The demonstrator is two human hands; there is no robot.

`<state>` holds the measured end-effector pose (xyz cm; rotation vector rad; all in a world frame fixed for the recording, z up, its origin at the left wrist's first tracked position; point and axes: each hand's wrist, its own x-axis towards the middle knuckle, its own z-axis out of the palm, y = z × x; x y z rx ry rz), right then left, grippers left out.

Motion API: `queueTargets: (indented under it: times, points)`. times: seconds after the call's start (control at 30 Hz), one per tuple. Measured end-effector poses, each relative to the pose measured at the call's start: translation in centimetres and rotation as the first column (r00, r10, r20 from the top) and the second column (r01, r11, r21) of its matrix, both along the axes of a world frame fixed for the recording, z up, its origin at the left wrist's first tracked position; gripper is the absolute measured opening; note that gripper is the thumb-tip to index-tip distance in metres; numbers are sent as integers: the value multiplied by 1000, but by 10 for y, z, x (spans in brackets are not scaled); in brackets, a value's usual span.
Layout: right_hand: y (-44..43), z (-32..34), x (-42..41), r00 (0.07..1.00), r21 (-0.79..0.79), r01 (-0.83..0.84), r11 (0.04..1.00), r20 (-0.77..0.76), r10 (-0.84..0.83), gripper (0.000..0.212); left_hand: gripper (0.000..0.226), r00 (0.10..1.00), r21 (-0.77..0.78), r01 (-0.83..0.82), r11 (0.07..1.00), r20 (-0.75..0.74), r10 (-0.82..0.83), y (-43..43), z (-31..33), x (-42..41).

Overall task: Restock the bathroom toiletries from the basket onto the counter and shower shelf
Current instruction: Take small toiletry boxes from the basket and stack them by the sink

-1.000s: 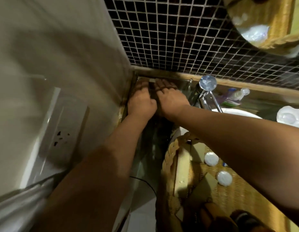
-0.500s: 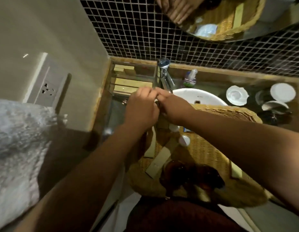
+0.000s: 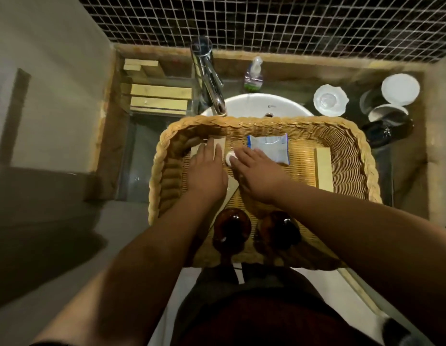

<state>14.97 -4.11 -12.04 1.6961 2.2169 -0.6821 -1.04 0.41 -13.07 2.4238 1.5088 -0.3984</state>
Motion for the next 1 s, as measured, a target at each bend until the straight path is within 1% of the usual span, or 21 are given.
queueTargets:
  times: [0.13,0.23,0.3,0.33,0.4,0.47,0.5,0.57,0.67,0.73,0.77,0.83,0.87,0.93,1.0]
  points:
    - [-5,6,17,996,74,-4,997,90,-3,61,48,983,56,67,996,165,-76,-2,3,5]
    - [-12,9,27,985,62,11,998,173,-22,54,38,972,31,27,999,234,-33,-1,3,7]
    - [-14,11,29,982,51,60,997,177,-68,48,37,956,-26,3,1000,293,5,-1,5,9]
    - [-12,12,29,982,60,106,993,153,-114,47,36,941,-57,-8,998,338,27,-1,7,11]
    - [-6,14,26,970,91,232,968,54,-238,46,36,902,-106,-22,994,428,66,1,12,13]
    - [1,15,19,938,46,345,937,-57,-343,59,37,885,-125,-26,992,459,81,2,15,11]
    - [4,15,16,925,2,369,929,-92,-368,67,39,887,-137,-31,990,453,91,2,15,9]
    - [10,14,9,928,-61,351,934,-115,-356,78,45,901,-173,-38,984,420,109,3,13,6]
    - [16,8,0,938,-77,311,947,-137,-319,83,56,917,-205,-27,978,385,105,6,9,5]
    - [16,3,-6,911,-69,346,936,-215,-353,81,65,909,-232,-10,973,403,106,10,7,1]
    - [16,2,-7,883,-61,382,922,-269,-384,77,68,897,-247,0,969,428,109,11,6,-2]
    - [13,1,-7,810,-53,464,884,-379,-448,66,71,858,-293,2,956,492,149,14,5,-11]
    - [11,1,-4,780,-60,484,873,-424,-461,59,70,827,-335,-17,942,524,201,16,5,-15]
    - [11,3,4,761,-111,454,884,-469,-450,48,69,768,-433,-64,899,554,321,18,7,-23]
    - [15,7,9,761,-161,411,897,-480,-435,44,66,756,-489,-82,869,538,374,22,11,-27]
